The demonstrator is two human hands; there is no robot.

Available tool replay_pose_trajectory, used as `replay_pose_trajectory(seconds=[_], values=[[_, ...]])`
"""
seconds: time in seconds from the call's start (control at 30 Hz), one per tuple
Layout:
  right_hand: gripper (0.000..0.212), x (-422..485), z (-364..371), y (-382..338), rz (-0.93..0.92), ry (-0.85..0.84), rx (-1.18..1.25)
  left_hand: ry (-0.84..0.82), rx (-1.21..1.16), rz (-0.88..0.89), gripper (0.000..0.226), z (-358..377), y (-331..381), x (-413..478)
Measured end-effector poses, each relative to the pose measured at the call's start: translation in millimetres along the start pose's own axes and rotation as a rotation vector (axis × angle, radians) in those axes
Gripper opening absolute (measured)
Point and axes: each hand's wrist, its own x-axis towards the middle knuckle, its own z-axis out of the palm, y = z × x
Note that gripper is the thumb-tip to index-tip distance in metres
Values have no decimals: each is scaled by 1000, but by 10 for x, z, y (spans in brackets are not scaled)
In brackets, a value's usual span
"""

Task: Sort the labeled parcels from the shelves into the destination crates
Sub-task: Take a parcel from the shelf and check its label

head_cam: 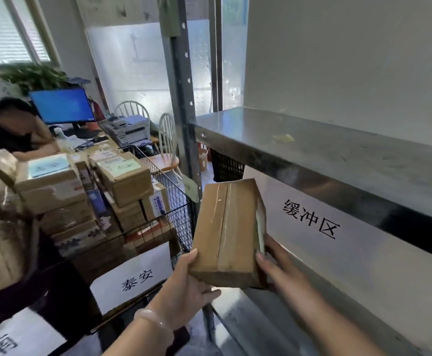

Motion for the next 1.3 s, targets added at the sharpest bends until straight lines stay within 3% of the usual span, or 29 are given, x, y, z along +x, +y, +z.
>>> replay_pose_trajectory(seconds=[0.13,0.27,0.4,0.47,0.6,0.8,0.9,1.13,1.3], values=[[74,59,215,-109,-190,115,-166,201,204,219,44,-204,163,-153],[79,73,461,-182,-352,177,-359,291,408,295,43,-224,283,-331],[83,66,651,-221,-430,128,-431,281,448,309,103,-203,317,-483],[78,60,715,-237,-484,96,-444,305,406,338,118,-232,338,-558],[72,79,856,-305,-548,8,-373,373,269,384,110,-360,403,-758],[74,153,1185,-379,-475,-259,-203,411,171,470,107,-519,498,-1086],[75,159,1413,-511,-505,-280,-177,464,193,533,94,-595,622,-1264],[78,175,2188,-1146,-677,-386,-241,628,299,643,104,-1003,1180,-1835],[79,187,2911,-1568,-772,-410,-250,711,306,727,73,-1529,1711,-2189]])
